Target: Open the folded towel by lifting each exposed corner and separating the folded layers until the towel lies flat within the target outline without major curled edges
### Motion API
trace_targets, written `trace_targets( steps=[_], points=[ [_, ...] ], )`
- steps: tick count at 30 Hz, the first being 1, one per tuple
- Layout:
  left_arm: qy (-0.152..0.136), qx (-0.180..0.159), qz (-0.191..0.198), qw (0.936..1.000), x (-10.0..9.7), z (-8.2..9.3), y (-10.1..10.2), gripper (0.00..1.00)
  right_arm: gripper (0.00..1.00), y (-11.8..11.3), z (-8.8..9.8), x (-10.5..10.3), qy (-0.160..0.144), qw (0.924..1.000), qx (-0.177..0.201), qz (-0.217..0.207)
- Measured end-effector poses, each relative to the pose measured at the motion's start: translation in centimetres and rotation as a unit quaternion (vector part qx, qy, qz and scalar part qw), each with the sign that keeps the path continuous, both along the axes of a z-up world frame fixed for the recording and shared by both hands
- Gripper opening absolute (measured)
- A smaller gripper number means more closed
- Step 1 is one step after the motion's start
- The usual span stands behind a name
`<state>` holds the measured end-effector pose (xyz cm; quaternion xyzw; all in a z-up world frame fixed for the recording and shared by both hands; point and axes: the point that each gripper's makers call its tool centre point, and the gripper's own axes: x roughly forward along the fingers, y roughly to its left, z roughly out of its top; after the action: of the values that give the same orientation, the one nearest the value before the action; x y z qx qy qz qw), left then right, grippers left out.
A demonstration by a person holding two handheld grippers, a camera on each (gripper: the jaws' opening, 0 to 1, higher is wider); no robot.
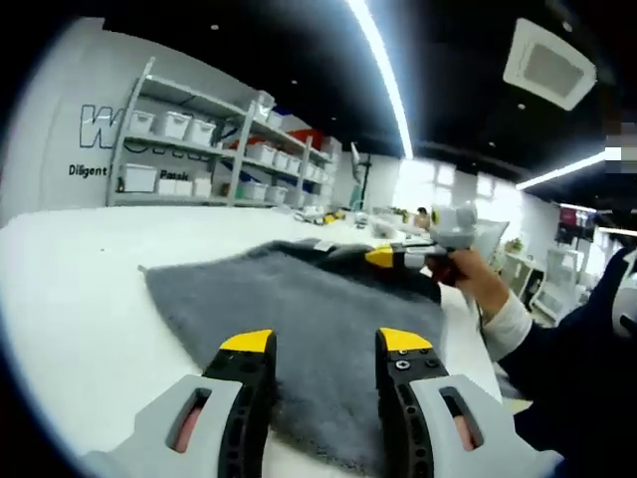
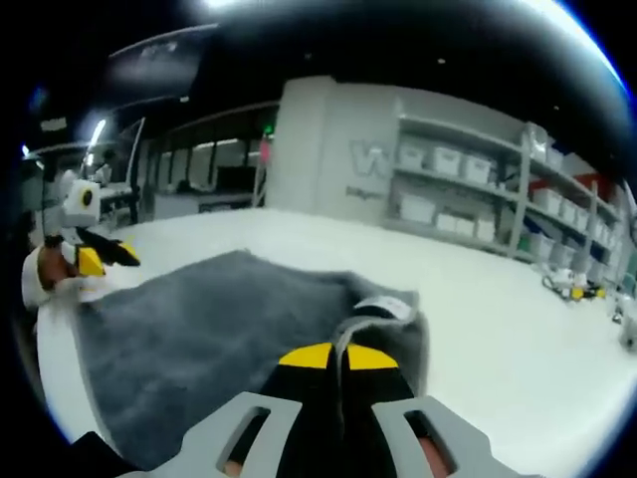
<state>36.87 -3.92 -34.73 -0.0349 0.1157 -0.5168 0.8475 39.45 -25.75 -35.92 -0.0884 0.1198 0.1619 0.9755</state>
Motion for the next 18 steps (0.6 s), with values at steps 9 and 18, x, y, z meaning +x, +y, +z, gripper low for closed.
trace_targets(
  steps=[9,18],
  points=[
    [-0.06,0.013,-0.016,0.998,3.2,4.3,-2.4,0.42,0.0,0.9,0.9,-0.1,-0.016,0.9998,-0.014,0.002],
    [-0.03,-0.037,-0.029,0.9985,5.7,3.4,-2.7,0.43,0.0,0.8,1.7,2.0,-0.034,0.9991,-0.025,-0.008]
  ],
)
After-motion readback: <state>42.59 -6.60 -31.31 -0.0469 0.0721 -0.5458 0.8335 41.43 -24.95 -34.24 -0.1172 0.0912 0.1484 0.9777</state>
